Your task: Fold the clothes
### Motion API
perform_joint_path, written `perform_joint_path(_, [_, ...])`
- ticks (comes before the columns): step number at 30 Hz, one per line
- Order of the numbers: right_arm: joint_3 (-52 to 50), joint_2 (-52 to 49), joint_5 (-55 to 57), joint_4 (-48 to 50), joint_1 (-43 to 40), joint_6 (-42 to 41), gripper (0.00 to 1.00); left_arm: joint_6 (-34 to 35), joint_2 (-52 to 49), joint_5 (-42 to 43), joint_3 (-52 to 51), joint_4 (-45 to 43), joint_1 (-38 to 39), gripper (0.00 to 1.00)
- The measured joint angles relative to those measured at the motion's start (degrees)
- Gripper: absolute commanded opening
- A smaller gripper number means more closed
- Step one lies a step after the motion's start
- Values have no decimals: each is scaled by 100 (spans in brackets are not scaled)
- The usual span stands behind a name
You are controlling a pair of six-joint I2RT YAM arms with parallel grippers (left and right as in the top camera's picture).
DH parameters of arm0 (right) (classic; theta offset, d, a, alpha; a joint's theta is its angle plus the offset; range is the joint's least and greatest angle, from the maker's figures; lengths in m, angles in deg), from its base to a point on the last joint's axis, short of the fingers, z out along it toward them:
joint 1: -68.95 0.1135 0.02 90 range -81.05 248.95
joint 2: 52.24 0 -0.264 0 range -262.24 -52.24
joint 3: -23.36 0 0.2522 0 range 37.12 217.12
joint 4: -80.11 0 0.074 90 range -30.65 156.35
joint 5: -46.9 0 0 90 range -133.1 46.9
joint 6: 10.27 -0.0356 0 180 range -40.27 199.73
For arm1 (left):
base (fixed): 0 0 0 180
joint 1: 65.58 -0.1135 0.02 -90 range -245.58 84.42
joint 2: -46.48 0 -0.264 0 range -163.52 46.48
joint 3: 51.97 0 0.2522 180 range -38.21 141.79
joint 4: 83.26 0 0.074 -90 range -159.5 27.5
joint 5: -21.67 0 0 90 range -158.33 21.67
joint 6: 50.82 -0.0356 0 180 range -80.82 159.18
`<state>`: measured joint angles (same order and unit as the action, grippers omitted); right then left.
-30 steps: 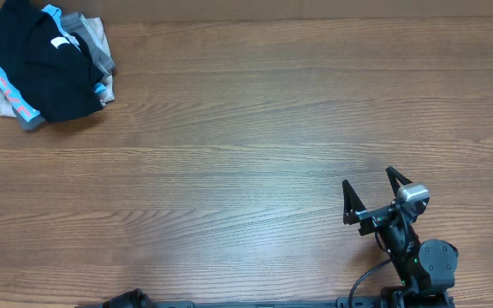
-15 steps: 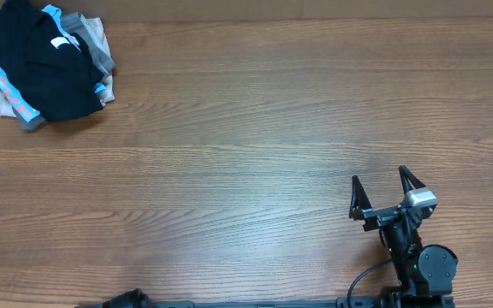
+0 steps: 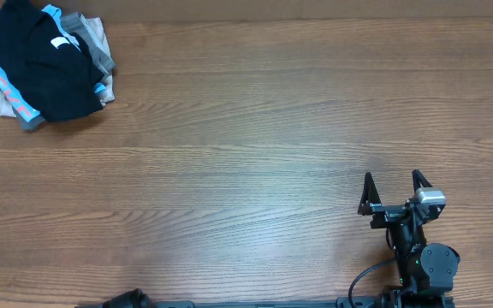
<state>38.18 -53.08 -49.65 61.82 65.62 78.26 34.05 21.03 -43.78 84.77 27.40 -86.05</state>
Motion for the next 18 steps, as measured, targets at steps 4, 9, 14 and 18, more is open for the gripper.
perform_joint_path(4, [0, 0, 20, 2, 0, 0, 100, 0, 0, 0, 0, 0, 0, 100])
perform_joint_path(9, [0, 0, 52, -2, -2, 0, 100, 0, 0, 0, 0, 0, 0, 100])
perform_joint_path(14, [0, 0, 63, 0, -2, 2, 100, 0, 0, 0, 0, 0, 0, 100])
perform_joint_path(18, [0, 0, 61, 0, 0, 0, 100, 0, 0, 0, 0, 0, 0, 100])
